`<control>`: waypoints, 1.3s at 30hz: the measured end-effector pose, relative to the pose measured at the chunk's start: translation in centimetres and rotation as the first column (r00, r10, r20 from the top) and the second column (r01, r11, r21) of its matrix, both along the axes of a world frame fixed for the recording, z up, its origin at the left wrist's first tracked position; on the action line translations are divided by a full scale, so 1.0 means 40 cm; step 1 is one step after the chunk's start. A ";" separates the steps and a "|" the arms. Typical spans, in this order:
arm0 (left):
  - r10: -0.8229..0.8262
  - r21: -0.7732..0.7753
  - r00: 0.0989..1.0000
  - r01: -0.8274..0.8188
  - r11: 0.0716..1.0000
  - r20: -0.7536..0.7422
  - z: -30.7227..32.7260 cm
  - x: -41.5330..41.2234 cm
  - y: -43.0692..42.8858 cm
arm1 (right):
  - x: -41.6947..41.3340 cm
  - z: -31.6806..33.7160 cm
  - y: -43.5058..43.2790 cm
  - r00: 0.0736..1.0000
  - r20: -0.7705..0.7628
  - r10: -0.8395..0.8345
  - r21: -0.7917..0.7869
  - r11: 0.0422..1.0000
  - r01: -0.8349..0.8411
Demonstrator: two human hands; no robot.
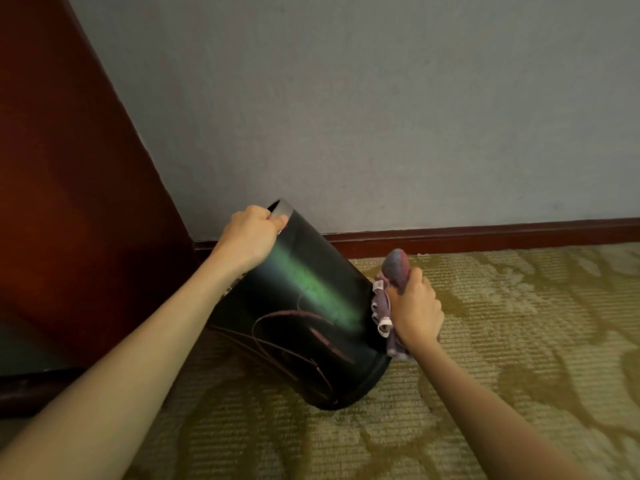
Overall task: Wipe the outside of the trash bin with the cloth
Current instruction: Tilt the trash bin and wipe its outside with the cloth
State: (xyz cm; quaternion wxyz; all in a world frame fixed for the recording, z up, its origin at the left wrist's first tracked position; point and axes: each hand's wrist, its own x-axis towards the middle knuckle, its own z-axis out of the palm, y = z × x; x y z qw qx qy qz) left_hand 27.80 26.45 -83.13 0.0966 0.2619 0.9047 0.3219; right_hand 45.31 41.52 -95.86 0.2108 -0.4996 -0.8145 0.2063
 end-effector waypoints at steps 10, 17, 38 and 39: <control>-0.053 0.009 0.993 0.054 0.998 -0.105 -0.008 0.047 -0.012 | 0.065 -0.021 0.058 0.979 -0.182 -0.095 -0.417 0.909 0.010; -0.062 0.070 0.979 0.076 0.995 -0.194 -0.009 0.178 0.030 | 0.167 -0.001 0.119 0.725 -0.431 -0.537 -0.820 0.568 -0.068; -0.508 -0.082 0.708 0.543 0.836 -0.490 -0.136 0.544 0.100 | 0.380 -0.006 0.213 0.603 -0.421 -0.677 -0.875 0.479 -0.073; -0.539 -0.115 0.614 0.592 0.798 -0.577 -0.131 0.529 0.077 | 0.371 -0.012 0.209 0.601 -0.413 -0.685 -0.889 0.448 -0.100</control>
